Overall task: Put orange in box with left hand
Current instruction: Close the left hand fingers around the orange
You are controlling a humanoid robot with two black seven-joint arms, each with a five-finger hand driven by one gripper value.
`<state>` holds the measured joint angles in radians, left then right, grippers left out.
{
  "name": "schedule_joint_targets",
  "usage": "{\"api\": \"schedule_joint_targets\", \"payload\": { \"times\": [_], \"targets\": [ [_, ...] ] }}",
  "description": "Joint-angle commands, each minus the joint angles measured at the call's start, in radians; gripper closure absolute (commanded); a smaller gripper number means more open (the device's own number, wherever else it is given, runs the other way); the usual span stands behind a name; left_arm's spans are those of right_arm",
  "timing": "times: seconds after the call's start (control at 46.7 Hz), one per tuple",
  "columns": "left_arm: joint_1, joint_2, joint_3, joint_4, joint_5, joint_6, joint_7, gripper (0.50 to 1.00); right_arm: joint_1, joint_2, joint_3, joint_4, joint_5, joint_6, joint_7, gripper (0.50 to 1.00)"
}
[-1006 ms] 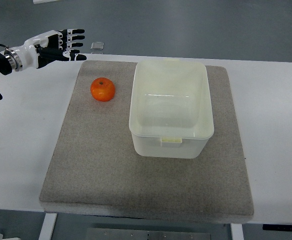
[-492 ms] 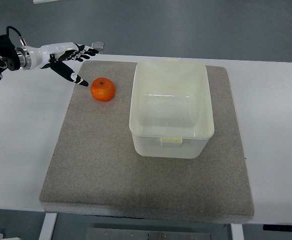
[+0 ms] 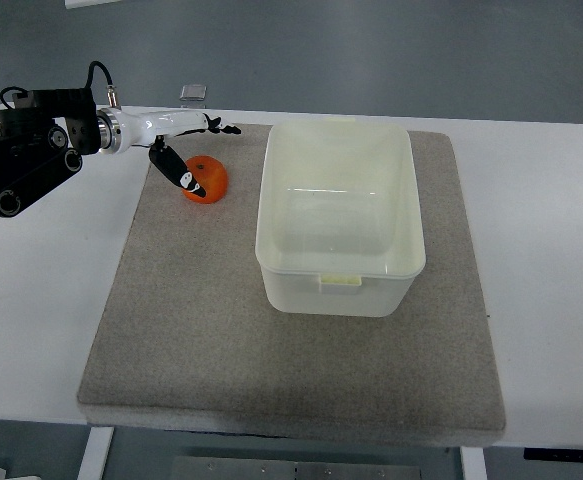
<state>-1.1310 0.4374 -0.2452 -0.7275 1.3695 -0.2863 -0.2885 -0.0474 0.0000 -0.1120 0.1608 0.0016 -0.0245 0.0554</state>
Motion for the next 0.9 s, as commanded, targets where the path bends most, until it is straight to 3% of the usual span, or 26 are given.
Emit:
{"api": "schedule_joint_targets", "payload": {
  "times": [0.0,0.45,0.578,0.771,0.878],
  "targets": [
    [0.0,-0.002,0.015,0.008,0.031,0.006,0.002,0.508,0.0,0.0,0.0,0.0,0.0,0.0,0.0,0.568],
    [0.019,-0.014,0.057,0.01,0.117,0.102,0.002,0.54,0.0,0.0,0.0,0.0,0.0,0.0,0.0,0.568],
    [0.019,-0.017,0.057,0.01,0.118,0.102,0.002,0.632,0.0,0.0,0.0,0.0,0.0,0.0,0.0,0.568],
    [0.02,-0.016,0.057,0.007,0.118,0.101,0.002,0.722,0.0,0.0,0.0,0.0,0.0,0.0,0.0,0.568],
    [0.02,-0.012,0.058,0.007,0.118,0.101,0.002,0.838,0.0,0.0,0.0,0.0,0.0,0.0,0.0,0.568]
  ]
}}
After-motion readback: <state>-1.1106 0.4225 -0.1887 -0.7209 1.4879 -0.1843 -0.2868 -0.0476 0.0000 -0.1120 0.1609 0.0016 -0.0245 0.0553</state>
